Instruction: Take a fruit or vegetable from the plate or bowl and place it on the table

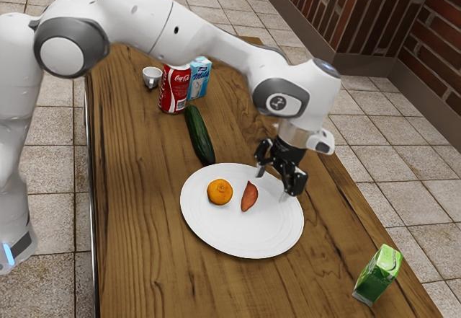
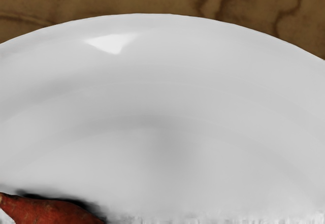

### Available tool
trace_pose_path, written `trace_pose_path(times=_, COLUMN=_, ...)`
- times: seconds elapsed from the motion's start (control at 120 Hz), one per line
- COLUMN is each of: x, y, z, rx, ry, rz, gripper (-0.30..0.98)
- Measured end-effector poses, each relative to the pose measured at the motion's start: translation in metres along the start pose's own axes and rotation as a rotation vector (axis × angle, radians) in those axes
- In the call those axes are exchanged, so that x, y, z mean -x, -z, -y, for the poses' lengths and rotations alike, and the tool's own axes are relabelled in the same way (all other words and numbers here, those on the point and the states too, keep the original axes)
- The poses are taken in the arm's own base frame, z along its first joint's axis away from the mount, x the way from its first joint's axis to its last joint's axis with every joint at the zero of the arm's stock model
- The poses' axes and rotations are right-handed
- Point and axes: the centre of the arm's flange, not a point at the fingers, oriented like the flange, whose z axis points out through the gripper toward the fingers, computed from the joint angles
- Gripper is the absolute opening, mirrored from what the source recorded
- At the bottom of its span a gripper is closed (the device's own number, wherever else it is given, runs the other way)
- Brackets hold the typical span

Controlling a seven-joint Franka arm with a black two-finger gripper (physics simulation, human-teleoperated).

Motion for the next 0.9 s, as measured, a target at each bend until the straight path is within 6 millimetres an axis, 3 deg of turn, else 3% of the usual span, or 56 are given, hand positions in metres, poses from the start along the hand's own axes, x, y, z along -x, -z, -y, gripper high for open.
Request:
trace_pose_path(times=0.1, x=0.001, y=0.019, z=0.014, rx=-0.040, ry=-0.002, rz=-0.052, gripper=0.69)
trace_pose_path(times=0.225, x=-0.016, y=0.017, z=0.041, rx=-0.122, ry=0.002, rz=-0.086, gripper=0.69)
trace_pose_path(times=0.342, x=-0.017, y=0.014, z=0.038, rx=-0.135, ry=-0.020, rz=-0.089, gripper=0.69)
trace_pose_path(times=0.417, x=-0.009, y=0.009, z=0.025, rx=-0.110, ry=-0.045, rz=-0.066, gripper=0.69)
trace_pose_path(times=0.492, x=0.008, y=0.005, z=-0.002, rx=-0.088, ry=-0.095, rz=-0.047, gripper=0.69)
trace_pose_path(times=0.592, x=0.022, y=-0.004, z=-0.014, rx=-0.084, ry=-0.127, rz=-0.021, gripper=0.69)
trace_pose_path(times=0.725, x=0.034, y=0.001, z=0.013, rx=-0.103, ry=-0.122, rz=-0.020, gripper=0.69)
trace_pose_path(times=0.9, x=0.054, y=0.012, z=0.034, rx=-0.126, ry=-0.146, rz=-0.035, gripper=0.69)
